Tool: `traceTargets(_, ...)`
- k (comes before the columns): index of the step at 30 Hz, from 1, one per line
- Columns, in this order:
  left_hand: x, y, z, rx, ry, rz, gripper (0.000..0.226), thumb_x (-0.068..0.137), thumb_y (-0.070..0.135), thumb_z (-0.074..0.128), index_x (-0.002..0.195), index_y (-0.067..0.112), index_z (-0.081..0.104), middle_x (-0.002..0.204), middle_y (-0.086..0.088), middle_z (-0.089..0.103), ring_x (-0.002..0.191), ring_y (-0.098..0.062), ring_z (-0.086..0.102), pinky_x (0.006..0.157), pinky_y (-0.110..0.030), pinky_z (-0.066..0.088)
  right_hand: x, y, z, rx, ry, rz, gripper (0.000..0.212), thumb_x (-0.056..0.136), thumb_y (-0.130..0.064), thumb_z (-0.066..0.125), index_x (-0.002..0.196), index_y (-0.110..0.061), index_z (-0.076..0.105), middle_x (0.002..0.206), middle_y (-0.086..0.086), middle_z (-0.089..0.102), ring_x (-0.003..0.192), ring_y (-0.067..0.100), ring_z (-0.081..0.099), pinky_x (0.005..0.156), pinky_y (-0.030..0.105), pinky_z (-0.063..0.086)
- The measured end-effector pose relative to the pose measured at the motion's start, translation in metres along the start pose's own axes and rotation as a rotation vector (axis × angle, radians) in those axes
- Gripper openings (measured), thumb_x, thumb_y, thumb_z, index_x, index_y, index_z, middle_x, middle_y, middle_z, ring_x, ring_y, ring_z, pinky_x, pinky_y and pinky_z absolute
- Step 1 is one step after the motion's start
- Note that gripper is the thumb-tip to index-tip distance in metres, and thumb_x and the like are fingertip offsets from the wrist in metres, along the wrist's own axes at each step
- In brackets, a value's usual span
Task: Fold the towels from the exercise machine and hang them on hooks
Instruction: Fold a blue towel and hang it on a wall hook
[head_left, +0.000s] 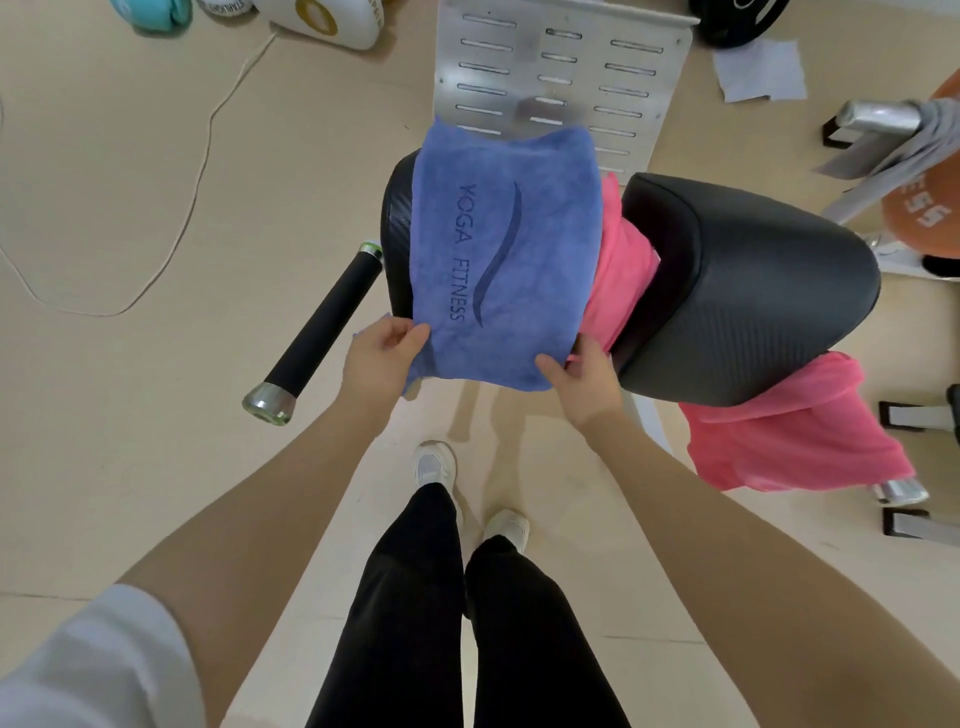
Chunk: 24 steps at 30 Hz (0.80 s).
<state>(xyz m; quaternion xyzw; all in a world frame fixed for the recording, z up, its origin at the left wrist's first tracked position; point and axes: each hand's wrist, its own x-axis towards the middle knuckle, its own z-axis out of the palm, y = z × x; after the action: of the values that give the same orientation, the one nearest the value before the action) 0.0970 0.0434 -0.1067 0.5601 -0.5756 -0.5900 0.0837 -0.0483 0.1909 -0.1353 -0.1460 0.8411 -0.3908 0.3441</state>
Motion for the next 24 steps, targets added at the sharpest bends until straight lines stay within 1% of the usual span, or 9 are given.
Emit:
traceTargets(3, 0.001, -0.006, 0.001, -0.039, -0.056, -0.001, 0.013, 0.094, 0.022, 0.052, 0.098, 0.010, 0.056, 0.086, 0.001, 0.059, 0.076, -0.011, 0.052, 0.056, -0.010, 0.043, 0.003, -0.001, -0.005, 0.147, -0.026, 0.115, 0.022, 0.085, -0.020, 0.063, 0.102, -0.014, 0.050, 0.090, -0.002, 0.058, 0.076, 0.010, 0.055, 0.065, 0.020, 0.044)
traceTargets(6, 0.002, -0.009, 0.001, -0.012, -0.149, -0.059, 0.026, 0.094, 0.030, 0.052, 0.103, 0.006, 0.059, 0.096, -0.008, 0.058, 0.084, -0.018, 0.049, 0.066, -0.019, 0.040, -0.003, -0.006, -0.010, 0.102, -0.127, 0.081, 0.026, 0.081, -0.021, 0.067, 0.102, -0.014, 0.053, 0.098, 0.007, 0.063, 0.085, 0.017, 0.059, 0.071, 0.027, 0.052)
traceTargets(7, 0.003, -0.011, 0.001, -0.009, -0.175, -0.094, 0.029, 0.093, 0.032, 0.052, 0.104, 0.006, 0.059, 0.097, -0.008, 0.057, 0.086, -0.020, 0.048, 0.069, -0.022, 0.040, -0.006, -0.010, -0.011, 0.071, -0.182, 0.048, 0.022, 0.082, -0.019, 0.066, 0.101, -0.012, 0.057, 0.094, 0.008, 0.064, 0.082, 0.015, 0.059, 0.070, 0.023, 0.052)
traceTargets(9, 0.004, -0.011, 0.001, -0.055, -0.181, -0.186, 0.028, 0.093, 0.032, 0.050, 0.108, 0.010, 0.059, 0.106, -0.007, 0.061, 0.095, -0.022, 0.054, 0.083, -0.028, 0.044, -0.013, -0.020, -0.015, 0.075, -0.275, 0.031, 0.014, 0.085, -0.010, 0.062, 0.098, -0.004, 0.064, 0.086, 0.014, 0.065, 0.076, 0.012, 0.056, 0.062, 0.015, 0.049)
traceTargets(11, 0.003, -0.008, 0.000, -0.164, -0.152, -0.335, 0.036, 0.089, 0.031, 0.052, 0.120, 0.011, 0.055, 0.118, -0.006, 0.062, 0.109, -0.023, 0.057, 0.099, -0.035, 0.044, -0.016, -0.027, -0.020, 0.202, -0.360, 0.101, 0.014, 0.087, -0.005, 0.058, 0.098, -0.005, 0.066, 0.091, 0.010, 0.069, 0.080, 0.012, 0.062, 0.069, 0.017, 0.052)
traceTargets(14, -0.001, -0.008, 0.001, -0.323, -0.171, -0.398, 0.045, 0.083, 0.029, 0.053, 0.124, 0.011, 0.054, 0.118, -0.005, 0.063, 0.104, -0.022, 0.059, 0.087, -0.034, 0.049, -0.021, -0.028, -0.025, 0.450, -0.490, 0.233, 0.025, 0.091, -0.001, 0.048, 0.110, -0.010, 0.061, 0.104, 0.001, 0.067, 0.094, 0.014, 0.066, 0.081, 0.025, 0.053)
traceTargets(17, -0.009, -0.007, 0.005, -0.417, -0.233, -0.336, 0.042, 0.084, 0.037, 0.058, 0.122, 0.018, 0.057, 0.118, 0.001, 0.066, 0.103, -0.017, 0.063, 0.081, -0.032, 0.052, -0.026, -0.020, -0.029, 0.453, -0.494, 0.228, 0.041, 0.088, -0.004, 0.054, 0.128, -0.008, 0.051, 0.119, 0.004, 0.063, 0.109, 0.021, 0.062, 0.095, 0.036, 0.049)
traceTargets(21, -0.024, -0.010, 0.006, -0.271, -0.389, -0.225, 0.035, 0.093, 0.032, 0.052, 0.126, 0.020, 0.053, 0.122, 0.002, 0.063, 0.110, -0.016, 0.060, 0.094, -0.033, 0.049, -0.035, -0.013, -0.038, 0.351, -0.540, 0.186, 0.050, 0.085, -0.008, 0.057, 0.132, -0.020, 0.041, 0.131, 0.003, 0.057, 0.115, 0.021, 0.059, 0.095, 0.041, 0.050)
traceTargets(24, -0.040, -0.011, 0.003, -0.214, -0.345, -0.204, 0.034, 0.098, 0.030, 0.042, 0.130, 0.018, 0.047, 0.125, -0.001, 0.058, 0.112, -0.020, 0.057, 0.091, -0.031, 0.049, -0.047, -0.015, -0.043, 0.345, -0.512, 0.116, 0.059, 0.087, -0.003, 0.058, 0.126, -0.038, 0.032, 0.133, -0.003, 0.052, 0.115, 0.017, 0.057, 0.088, 0.034, 0.053)
